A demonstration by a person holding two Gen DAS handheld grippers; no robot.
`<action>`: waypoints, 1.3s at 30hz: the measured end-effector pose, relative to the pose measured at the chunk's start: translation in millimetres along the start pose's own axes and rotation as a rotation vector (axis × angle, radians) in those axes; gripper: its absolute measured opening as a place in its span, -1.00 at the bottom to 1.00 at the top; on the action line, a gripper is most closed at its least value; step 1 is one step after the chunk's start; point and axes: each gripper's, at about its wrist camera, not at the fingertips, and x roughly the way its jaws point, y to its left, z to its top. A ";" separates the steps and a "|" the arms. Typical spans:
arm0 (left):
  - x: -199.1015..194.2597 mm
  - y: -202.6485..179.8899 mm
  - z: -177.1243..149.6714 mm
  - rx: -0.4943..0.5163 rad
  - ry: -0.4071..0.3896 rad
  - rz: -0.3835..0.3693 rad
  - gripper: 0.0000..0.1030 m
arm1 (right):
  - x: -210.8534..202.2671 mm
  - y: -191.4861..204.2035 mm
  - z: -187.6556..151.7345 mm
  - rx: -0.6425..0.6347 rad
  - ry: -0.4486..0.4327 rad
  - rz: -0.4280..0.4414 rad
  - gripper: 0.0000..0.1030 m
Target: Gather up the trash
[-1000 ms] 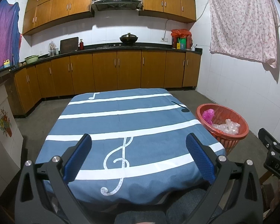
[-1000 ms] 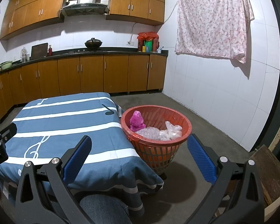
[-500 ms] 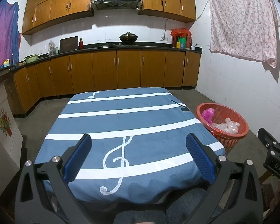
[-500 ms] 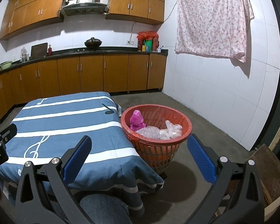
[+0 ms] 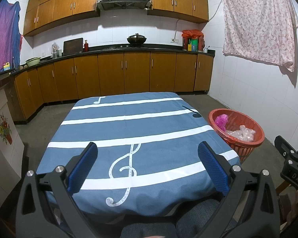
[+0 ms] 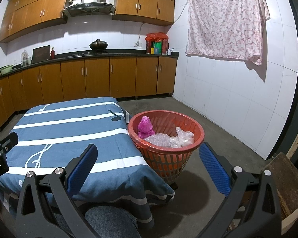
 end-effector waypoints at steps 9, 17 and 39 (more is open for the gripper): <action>0.9 2.3 1.7 -0.002 0.002 -0.001 0.92 | 0.5 -0.8 1.7 0.000 0.001 0.001 0.97; -2.9 -5.0 -9.5 -0.004 0.009 -0.001 0.92 | -2.0 0.3 -3.6 0.001 0.005 0.001 0.97; -13.3 -15.1 -20.6 -0.010 0.028 0.008 0.92 | -3.6 0.1 -3.9 0.002 0.008 0.002 0.97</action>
